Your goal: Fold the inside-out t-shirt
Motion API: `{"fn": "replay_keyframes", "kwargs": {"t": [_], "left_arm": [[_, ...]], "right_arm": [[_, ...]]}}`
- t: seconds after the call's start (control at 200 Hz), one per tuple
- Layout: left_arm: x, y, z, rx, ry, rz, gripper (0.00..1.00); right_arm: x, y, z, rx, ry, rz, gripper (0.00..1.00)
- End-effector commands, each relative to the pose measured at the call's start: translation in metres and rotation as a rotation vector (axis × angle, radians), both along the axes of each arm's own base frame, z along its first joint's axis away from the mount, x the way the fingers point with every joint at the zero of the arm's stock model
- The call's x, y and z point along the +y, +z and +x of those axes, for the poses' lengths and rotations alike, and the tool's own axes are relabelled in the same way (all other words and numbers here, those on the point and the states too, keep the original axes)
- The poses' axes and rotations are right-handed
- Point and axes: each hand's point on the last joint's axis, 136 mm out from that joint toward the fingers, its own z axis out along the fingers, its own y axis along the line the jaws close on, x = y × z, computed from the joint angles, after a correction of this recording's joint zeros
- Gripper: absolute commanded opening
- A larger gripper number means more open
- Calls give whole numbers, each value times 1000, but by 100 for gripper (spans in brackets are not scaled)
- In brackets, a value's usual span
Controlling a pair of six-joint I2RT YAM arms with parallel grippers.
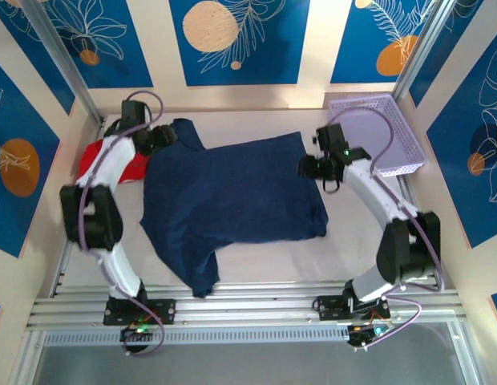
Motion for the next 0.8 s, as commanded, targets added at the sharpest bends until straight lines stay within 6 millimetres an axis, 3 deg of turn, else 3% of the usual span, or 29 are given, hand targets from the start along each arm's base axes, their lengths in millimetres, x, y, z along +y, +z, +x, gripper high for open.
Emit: {"fn": "replay_keyframes", "kwargs": {"t": [0.0,0.085,0.195,0.295,0.355,0.43,0.505,0.6,0.69,0.795], "left_arm": [[-63,8,-39,-88,-130,-115,65],[-83,-19,-91,-29,-188,-98,65],[-85,-47,-150,29,-219,-19,66],[-94,-64,-179,73,-281,41,66],[-110,-71,-187,91,-353,57,66],[-153,-74,-193,54,-509,58,66],[-215,-65,-206,-55,-747,76,66],[-279,-67,-224,-219,-988,181,65],[-318,-80,-229,-292,-1124,258,64],[-349,-99,-232,-314,-1229,317,63]], "right_arm": [[-15,-48,-61,215,-102,-38,52],[-19,-71,-83,292,-143,-55,50],[-24,-92,-101,359,-163,-118,49],[-26,-104,-102,400,-166,-148,47],[-27,-106,-101,421,-167,-160,46],[-32,-106,-98,421,-170,-192,44],[-41,-107,-96,430,-175,-216,40],[-46,-110,-92,444,-181,-191,29],[-42,-110,-87,440,-172,-142,21],[-41,-107,-85,437,-169,-103,16]]}}
